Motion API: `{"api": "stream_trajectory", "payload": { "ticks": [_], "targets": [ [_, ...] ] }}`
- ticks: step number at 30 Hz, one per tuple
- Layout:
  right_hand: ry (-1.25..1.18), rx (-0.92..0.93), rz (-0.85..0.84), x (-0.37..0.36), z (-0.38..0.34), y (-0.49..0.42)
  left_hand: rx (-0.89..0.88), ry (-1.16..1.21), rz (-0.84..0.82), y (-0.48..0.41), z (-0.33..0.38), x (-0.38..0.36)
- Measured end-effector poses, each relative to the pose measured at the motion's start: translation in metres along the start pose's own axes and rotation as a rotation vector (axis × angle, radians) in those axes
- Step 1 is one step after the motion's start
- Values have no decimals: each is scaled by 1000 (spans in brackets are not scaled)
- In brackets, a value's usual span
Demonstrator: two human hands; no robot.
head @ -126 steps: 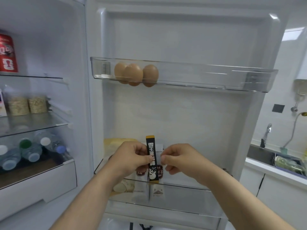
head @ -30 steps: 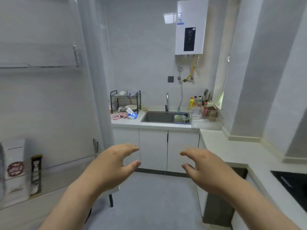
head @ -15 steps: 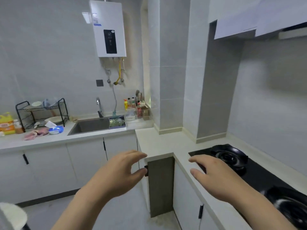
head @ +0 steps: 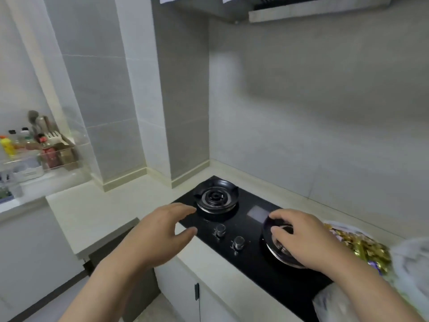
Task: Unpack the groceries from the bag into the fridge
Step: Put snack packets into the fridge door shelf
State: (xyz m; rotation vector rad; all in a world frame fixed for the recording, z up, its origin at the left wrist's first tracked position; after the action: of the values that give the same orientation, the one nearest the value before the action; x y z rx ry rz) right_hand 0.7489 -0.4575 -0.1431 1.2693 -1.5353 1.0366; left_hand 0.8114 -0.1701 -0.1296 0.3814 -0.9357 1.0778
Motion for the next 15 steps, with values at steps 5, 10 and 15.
{"api": "stream_trajectory", "payload": {
  "ticks": [5, 10, 15],
  "targets": [
    [5, -192, 36, -2, 36, -23, -80, 109, -93, -75, -16, -26],
    [47, -367, 60, -9, 77, -20, -158, 192, -239, -129, -13, -73],
    [30, -556, 81, -10, 110, 8, -263, 224, -388, -162, 14, -119]
  ]
}}
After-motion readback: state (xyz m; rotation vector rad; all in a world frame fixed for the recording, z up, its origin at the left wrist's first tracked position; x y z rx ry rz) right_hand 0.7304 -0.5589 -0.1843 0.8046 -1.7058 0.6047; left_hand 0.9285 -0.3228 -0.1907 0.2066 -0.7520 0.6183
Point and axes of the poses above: each hand's wrist, its own y-axis away from the middle knuckle, its own x-axis out of the back of the hand, z = x × y, the point moved 1 cm from there along -y, towards the middle knuckle, and after that the axes turned 13 degrees about y, right-handed, at the moved point
